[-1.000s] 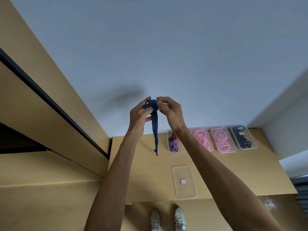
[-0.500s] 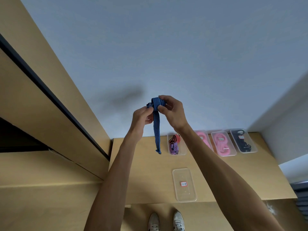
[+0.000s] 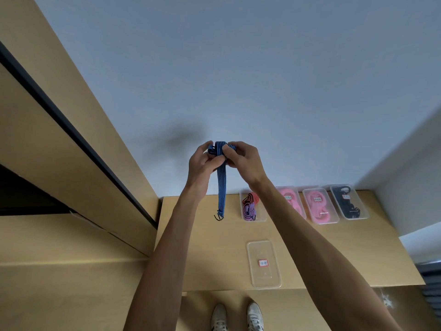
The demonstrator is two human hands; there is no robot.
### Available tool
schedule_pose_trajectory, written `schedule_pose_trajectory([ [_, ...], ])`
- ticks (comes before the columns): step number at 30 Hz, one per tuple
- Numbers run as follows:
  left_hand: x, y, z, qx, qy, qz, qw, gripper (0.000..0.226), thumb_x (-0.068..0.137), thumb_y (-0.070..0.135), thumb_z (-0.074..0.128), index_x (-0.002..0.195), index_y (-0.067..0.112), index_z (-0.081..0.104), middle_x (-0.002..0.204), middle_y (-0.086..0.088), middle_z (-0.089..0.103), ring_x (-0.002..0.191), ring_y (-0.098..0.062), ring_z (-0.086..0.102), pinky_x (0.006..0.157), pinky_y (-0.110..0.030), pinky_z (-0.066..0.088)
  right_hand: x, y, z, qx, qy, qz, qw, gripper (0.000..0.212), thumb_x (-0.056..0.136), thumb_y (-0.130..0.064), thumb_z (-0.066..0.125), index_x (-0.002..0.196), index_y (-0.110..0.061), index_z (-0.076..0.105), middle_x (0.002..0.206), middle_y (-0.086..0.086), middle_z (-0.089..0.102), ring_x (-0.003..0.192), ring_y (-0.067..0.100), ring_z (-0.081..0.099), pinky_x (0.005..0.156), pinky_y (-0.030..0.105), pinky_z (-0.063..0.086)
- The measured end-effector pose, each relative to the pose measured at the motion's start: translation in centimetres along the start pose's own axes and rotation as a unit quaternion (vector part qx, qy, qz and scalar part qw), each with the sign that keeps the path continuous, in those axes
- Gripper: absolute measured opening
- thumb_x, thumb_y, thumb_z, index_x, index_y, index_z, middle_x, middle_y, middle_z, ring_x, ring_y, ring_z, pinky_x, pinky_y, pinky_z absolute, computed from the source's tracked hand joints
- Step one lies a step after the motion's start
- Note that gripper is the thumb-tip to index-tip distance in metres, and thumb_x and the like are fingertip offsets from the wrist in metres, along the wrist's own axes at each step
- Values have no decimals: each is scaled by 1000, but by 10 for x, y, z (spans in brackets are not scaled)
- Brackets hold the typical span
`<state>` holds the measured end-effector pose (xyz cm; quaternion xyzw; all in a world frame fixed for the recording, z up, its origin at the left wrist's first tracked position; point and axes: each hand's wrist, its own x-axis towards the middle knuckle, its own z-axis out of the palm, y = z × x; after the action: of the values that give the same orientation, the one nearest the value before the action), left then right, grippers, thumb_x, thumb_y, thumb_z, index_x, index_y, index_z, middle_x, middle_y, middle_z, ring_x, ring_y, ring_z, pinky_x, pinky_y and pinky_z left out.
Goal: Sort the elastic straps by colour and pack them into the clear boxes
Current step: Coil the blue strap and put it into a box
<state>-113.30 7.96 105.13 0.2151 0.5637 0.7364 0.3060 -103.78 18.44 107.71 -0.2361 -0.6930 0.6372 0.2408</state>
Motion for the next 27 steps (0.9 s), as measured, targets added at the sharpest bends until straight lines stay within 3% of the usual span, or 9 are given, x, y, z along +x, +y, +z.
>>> schedule_pose_trajectory([
  [5,1,-3,-2,88,8,-10,996,17,88,6,63,101,10,72,94,-6,73,93,-21,69,79,-38,58,-2,2,-7,74,7,-2,997,20,95,-14,61,112,-7,68,100,26,67,86,20,63,87,38,56],
  [9,4,-1,-1,109,16,-37,993,16,96,9,58,97,10,74,86,-2,72,83,-16,69,67,-29,58,-6,5,-4,74,22,-30,997,17,91,-7,61,106,-15,67,103,32,63,86,25,61,83,46,53],
  [12,6,-1,3,140,22,-52,989,21,101,11,51,98,3,70,74,-4,64,67,-17,61,63,-30,53,-7,8,0,71,51,-19,996,34,90,-1,62,122,-10,60,110,20,68,102,31,67,94,47,56],
  [14,6,-1,3,125,29,-45,991,22,101,7,48,97,3,69,69,-5,57,64,-16,54,67,-32,49,-3,6,-2,83,66,-12,994,40,87,-1,61,126,-8,57,112,14,69,105,33,67,93,45,57],
  [16,4,0,3,90,21,-43,995,15,96,7,55,97,4,70,82,-8,64,80,-17,62,84,-33,52,0,2,-8,114,44,-5,992,38,90,-2,62,127,-10,57,107,8,72,100,28,71,84,38,60],
  [18,2,1,4,83,12,-40,996,10,87,10,60,93,8,68,88,-7,65,89,-17,62,90,-35,51,1,-1,-11,132,11,0,991,36,92,-1,61,128,-9,57,108,8,73,99,26,72,81,34,60],
  [21,1,-1,4,100,18,-19,995,12,89,2,59,91,8,70,80,-3,66,79,-17,63,80,-36,55,2,-2,-10,93,18,-16,995,38,91,6,59,128,-4,55,109,13,69,97,26,70,85,39,60],
  [24,2,2,1,112,43,-20,993,16,91,2,61,87,11,74,74,-2,68,70,-15,64,65,-29,53,1,-2,-6,-4,58,-61,996,41,86,10,61,124,-3,56,109,10,66,98,22,65,94,40,56],
  [27,3,4,2,105,34,-32,993,14,92,11,62,88,13,75,82,-3,70,80,-19,67,69,-34,55,0,0,-6,-74,91,-113,987,39,85,11,62,120,-3,58,109,2,64,103,21,63,101,30,50],
])
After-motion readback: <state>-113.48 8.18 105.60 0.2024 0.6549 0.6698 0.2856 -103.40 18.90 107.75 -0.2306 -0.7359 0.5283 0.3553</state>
